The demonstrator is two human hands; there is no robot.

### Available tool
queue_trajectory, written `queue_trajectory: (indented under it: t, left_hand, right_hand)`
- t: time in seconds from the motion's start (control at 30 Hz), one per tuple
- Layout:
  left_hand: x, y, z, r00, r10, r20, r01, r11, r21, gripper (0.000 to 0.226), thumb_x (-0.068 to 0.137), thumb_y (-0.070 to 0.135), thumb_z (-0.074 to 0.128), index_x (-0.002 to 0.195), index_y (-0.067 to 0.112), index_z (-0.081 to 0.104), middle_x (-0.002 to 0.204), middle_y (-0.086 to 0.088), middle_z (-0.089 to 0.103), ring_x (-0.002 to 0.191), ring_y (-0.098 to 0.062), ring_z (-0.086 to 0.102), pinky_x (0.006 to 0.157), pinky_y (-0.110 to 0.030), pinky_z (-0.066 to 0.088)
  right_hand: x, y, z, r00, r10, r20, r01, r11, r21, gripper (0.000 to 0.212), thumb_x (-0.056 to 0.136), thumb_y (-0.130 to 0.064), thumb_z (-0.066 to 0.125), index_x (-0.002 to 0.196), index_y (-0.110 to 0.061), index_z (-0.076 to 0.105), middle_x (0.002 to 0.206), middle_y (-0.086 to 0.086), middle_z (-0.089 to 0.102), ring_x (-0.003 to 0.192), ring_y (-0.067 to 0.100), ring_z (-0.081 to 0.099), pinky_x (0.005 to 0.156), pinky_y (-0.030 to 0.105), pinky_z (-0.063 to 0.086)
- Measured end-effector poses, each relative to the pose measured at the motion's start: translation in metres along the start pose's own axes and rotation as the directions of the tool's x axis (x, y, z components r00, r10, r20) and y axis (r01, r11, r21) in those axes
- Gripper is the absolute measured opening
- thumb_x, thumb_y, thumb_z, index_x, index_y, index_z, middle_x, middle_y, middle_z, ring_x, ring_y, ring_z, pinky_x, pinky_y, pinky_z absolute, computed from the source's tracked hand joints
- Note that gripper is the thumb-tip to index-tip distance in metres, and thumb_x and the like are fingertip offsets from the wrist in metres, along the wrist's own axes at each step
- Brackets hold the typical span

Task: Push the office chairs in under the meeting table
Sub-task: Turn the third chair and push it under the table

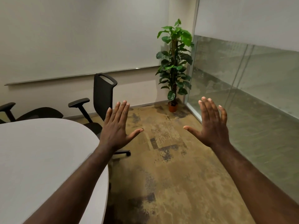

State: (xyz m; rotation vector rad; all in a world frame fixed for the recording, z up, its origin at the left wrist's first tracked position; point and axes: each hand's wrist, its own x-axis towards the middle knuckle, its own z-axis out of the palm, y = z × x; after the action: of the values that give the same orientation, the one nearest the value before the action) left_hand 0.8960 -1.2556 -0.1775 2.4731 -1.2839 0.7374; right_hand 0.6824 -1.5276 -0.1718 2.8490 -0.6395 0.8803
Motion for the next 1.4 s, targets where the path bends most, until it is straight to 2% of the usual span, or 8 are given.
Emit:
queue_trajectory:
  t: [0.2,0.33,0.6,0.8,1.03,1.2,1.4]
  left_hand:
    - [0.081,0.007,0.070,0.993,-0.074,0.089,0.070,0.996,0.046,0.100,0.083,0.081,0.030,0.153,0.015,0.001,0.161,-0.006,0.002,0.147,-0.020,-0.005,0.117,-0.054,0.012]
    - [0.131,0.006,0.110,0.986,-0.130,0.100,0.126,0.991,0.041,0.100,0.083,0.080,0.031,0.153,0.014,0.003,0.162,-0.005,0.000,0.147,-0.019,-0.007,0.118,-0.052,0.009]
    - [0.207,-0.064,0.179,0.970,-0.226,0.091,0.220,0.973,0.076,0.100,0.083,0.081,0.030,0.153,0.015,0.004,0.162,-0.002,0.002,0.147,-0.017,-0.007,0.119,-0.049,0.004]
    - [0.254,-0.147,0.236,0.938,-0.325,0.120,0.317,0.945,0.081,0.099,0.084,0.081,0.029,0.153,0.015,0.002,0.162,-0.002,0.000,0.147,-0.016,-0.010,0.119,-0.047,0.001]
    - [0.288,-0.237,0.260,0.894,-0.433,0.114,0.422,0.900,0.104,0.098,0.083,0.081,0.030,0.153,0.017,0.006,0.161,0.000,0.001,0.146,-0.013,-0.012,0.119,-0.045,-0.003]
    - [0.299,-0.299,0.268,0.838,-0.541,0.075,0.521,0.832,0.190,0.100,0.081,0.083,0.028,0.153,0.018,0.004,0.161,-0.002,0.002,0.147,-0.015,-0.009,0.119,-0.046,0.000]
    - [0.314,-0.355,0.287,0.749,-0.662,0.006,0.641,0.728,0.243,0.097,0.082,0.081,0.031,0.153,0.017,0.011,0.161,-0.002,0.008,0.147,-0.013,-0.006,0.119,-0.047,0.005]
  right_hand:
    - [0.117,0.040,0.075,0.998,-0.066,0.019,0.064,0.994,0.094,0.104,0.078,-0.082,0.031,0.149,-0.007,0.022,0.158,0.015,0.022,0.145,0.028,0.016,0.112,0.054,0.012]
    - [0.189,0.055,0.116,0.991,-0.133,0.030,0.128,0.984,0.123,0.104,0.078,-0.082,0.030,0.149,-0.007,0.020,0.158,0.015,0.022,0.144,0.029,0.018,0.111,0.055,0.013]
    - [0.296,0.051,0.206,0.966,-0.254,0.055,0.242,0.957,0.162,0.105,0.077,-0.081,0.030,0.148,-0.005,0.023,0.157,0.016,0.024,0.144,0.032,0.020,0.111,0.055,0.014]
    - [0.381,0.011,0.289,0.938,-0.336,0.091,0.314,0.930,0.191,0.103,0.078,-0.081,0.031,0.148,-0.005,0.023,0.157,0.016,0.023,0.144,0.031,0.019,0.111,0.058,0.016]
    - [0.466,-0.047,0.365,0.903,-0.405,0.141,0.359,0.894,0.269,0.103,0.078,-0.082,0.031,0.150,-0.009,0.019,0.158,0.013,0.021,0.145,0.028,0.016,0.113,0.054,0.011]
    - [0.528,-0.098,0.413,0.855,-0.506,0.110,0.447,0.828,0.338,0.101,0.080,-0.080,0.033,0.150,-0.008,0.020,0.158,0.014,0.021,0.145,0.029,0.017,0.113,0.054,0.012]
    - [0.611,-0.159,0.480,0.779,-0.626,0.036,0.550,0.709,0.441,0.100,0.081,-0.081,0.032,0.149,-0.010,0.019,0.158,0.013,0.020,0.145,0.027,0.016,0.114,0.053,0.013]
